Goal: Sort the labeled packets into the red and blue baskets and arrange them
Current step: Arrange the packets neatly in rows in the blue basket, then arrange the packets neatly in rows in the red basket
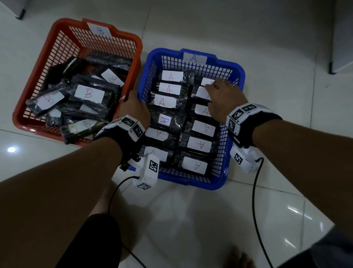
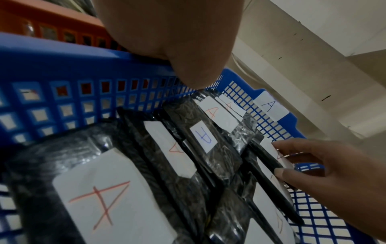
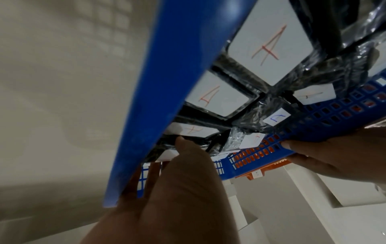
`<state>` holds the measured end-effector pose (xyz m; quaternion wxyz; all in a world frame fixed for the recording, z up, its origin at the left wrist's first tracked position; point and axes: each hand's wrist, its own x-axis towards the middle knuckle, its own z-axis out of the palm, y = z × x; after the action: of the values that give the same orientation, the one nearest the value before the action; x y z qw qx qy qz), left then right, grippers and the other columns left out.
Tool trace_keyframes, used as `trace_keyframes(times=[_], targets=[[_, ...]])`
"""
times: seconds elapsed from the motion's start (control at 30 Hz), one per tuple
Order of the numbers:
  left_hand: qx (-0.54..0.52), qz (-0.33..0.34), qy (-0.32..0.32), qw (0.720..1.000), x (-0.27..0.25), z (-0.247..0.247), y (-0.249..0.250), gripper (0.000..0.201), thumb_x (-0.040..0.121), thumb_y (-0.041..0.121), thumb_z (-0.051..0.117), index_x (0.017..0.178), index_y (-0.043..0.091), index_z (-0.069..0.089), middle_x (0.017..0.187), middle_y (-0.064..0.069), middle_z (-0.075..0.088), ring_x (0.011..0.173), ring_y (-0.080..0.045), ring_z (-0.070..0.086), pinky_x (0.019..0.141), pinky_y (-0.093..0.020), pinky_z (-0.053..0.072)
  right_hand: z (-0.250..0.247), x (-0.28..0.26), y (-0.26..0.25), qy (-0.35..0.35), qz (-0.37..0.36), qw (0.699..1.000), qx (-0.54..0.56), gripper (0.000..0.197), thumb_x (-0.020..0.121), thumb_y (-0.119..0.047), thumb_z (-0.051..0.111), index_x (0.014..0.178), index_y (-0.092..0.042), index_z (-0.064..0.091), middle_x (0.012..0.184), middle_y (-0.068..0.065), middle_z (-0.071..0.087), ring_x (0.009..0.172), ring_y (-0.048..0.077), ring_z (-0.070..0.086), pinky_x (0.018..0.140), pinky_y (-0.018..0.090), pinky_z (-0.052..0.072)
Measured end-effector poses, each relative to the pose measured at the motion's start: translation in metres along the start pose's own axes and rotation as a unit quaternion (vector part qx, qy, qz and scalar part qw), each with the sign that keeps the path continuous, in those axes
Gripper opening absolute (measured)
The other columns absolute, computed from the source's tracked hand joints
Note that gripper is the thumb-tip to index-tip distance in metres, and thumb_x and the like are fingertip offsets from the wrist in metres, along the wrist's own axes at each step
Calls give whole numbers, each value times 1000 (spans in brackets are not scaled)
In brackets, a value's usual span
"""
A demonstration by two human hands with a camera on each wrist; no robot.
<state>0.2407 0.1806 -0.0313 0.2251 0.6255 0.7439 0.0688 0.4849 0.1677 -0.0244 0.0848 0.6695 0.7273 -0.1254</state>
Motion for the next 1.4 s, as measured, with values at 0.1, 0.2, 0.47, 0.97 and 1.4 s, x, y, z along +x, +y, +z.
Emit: trace_keyframes(times=[0.1,0.2,0.47,0.97,1.4], targets=[[-2,2,2,1000,1,1,-2,33,97,22,46,126,8,46,126,-22,53,106,-41,57,85,-43,49,-1,-3,2,-2,-17,1000,9,50,89,-14,56,136,-3,47,131,20,49,119,39,47,99,46,39],[-9,5,-9,1000,3,2,-5,35,97,24,45,128,8,45,128,-21,52,109,-40,56,88,-43,50,-1,-5,1,-6,-19,1000,17,51,86,-18,58,134,-3,50,130,19,51,119,38,48,100,45,41],[-2,22,-17,1000,6,-2,-4,37,95,19,48,129,5,44,127,-24,52,110,-41,55,88,-41,47,0,-11,-11,26,17,997,69,57,88,-19,54,143,-8,42,140,13,47,127,35,43,102,46,36],[144,210,-31,967,4,-109,6,32,92,25,55,122,19,62,128,-8,58,113,-30,57,94,-39,46,-45,9,-107,98,-19,981,165,43,95,-38,46,131,-17,51,134,8,52,123,31,48,104,49,38],[147,181,22,972,22,-190,-85,28,91,26,56,116,18,66,119,-12,61,105,-36,59,85,-40,49,-64,29,-199,112,-34,976,183,30,93,-36,46,115,-18,58,115,6,59,108,30,56,91,46,47]])
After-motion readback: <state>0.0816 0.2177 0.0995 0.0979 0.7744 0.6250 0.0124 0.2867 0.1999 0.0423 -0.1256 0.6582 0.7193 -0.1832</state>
